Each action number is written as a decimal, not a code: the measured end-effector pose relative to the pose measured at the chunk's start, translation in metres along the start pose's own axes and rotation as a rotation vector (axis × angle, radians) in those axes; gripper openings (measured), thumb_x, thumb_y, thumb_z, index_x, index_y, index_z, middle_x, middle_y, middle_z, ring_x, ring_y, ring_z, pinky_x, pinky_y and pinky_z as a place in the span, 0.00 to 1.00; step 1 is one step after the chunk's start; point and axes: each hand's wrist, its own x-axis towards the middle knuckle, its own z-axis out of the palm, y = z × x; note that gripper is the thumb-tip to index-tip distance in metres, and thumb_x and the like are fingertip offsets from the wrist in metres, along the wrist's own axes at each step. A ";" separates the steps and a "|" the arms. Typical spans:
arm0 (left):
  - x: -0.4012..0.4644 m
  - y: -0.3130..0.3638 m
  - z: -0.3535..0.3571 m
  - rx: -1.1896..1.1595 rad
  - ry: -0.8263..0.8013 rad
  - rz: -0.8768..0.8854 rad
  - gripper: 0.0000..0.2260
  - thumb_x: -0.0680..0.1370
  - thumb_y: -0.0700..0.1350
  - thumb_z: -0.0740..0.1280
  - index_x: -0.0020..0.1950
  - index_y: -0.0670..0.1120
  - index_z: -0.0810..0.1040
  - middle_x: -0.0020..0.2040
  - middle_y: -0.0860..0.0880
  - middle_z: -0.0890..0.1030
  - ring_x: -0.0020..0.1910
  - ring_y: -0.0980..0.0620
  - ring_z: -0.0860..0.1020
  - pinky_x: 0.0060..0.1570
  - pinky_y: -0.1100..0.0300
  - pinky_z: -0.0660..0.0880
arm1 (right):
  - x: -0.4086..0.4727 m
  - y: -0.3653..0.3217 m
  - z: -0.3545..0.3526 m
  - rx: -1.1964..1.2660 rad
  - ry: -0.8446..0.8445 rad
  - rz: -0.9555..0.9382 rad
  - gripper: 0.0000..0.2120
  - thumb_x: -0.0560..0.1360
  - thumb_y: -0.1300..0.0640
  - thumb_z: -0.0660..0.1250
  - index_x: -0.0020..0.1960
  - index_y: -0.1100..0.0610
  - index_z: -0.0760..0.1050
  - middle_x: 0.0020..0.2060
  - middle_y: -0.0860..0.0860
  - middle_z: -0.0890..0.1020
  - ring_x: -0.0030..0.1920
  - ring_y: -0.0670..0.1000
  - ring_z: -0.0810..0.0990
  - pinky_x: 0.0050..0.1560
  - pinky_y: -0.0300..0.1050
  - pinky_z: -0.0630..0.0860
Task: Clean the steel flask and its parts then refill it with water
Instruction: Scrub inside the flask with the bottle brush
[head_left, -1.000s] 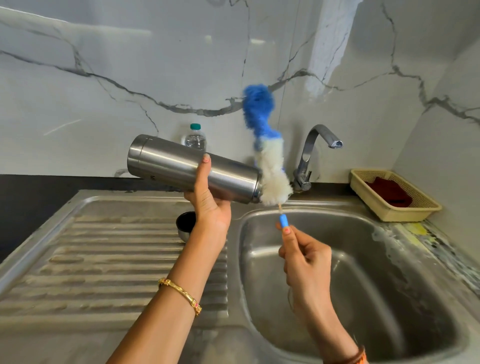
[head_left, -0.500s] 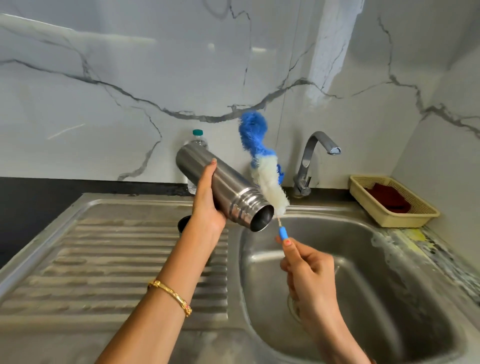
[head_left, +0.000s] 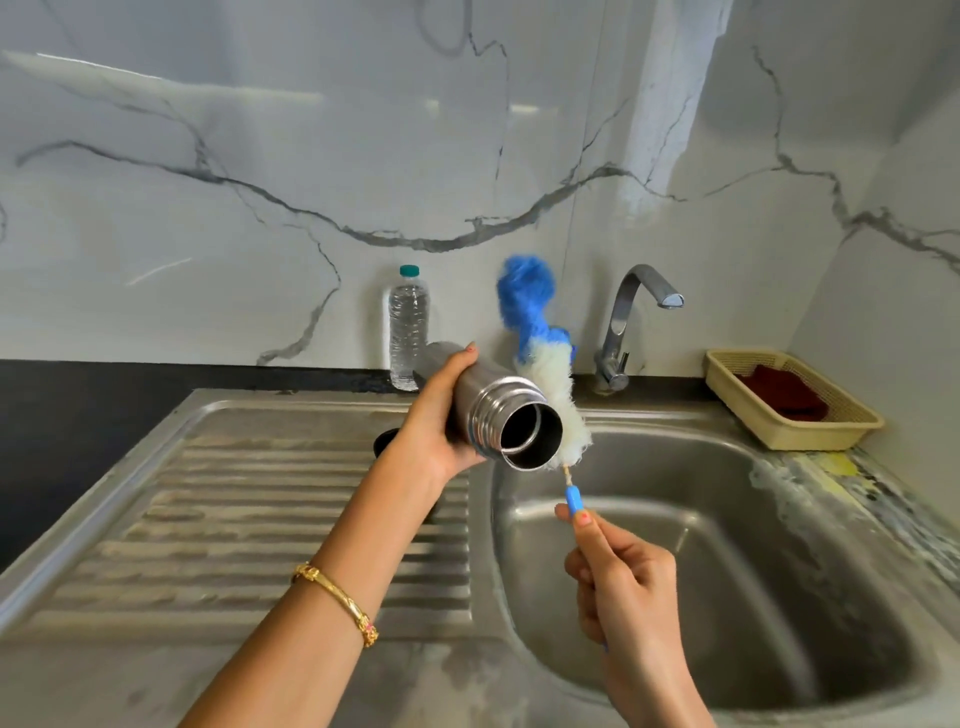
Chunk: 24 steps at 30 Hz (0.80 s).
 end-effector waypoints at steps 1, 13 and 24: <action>-0.002 -0.001 0.000 0.026 -0.007 -0.021 0.15 0.74 0.53 0.67 0.48 0.40 0.75 0.29 0.43 0.81 0.26 0.48 0.80 0.30 0.55 0.79 | -0.001 -0.001 0.001 -0.001 -0.002 0.005 0.11 0.79 0.60 0.60 0.44 0.58 0.80 0.19 0.45 0.64 0.18 0.42 0.55 0.20 0.29 0.51; -0.033 -0.015 -0.031 0.090 0.046 -0.154 0.14 0.71 0.51 0.69 0.47 0.41 0.78 0.38 0.41 0.82 0.42 0.40 0.78 0.42 0.40 0.74 | 0.015 -0.002 0.005 -0.054 -0.014 0.028 0.11 0.79 0.60 0.60 0.41 0.57 0.78 0.20 0.45 0.64 0.17 0.41 0.56 0.19 0.29 0.51; -0.069 -0.022 -0.071 -0.044 0.142 -0.305 0.19 0.74 0.53 0.62 0.55 0.39 0.74 0.46 0.36 0.75 0.42 0.34 0.73 0.18 0.52 0.75 | 0.026 0.011 0.035 -0.338 -0.198 0.043 0.09 0.78 0.59 0.63 0.41 0.59 0.79 0.25 0.50 0.66 0.18 0.41 0.57 0.17 0.32 0.53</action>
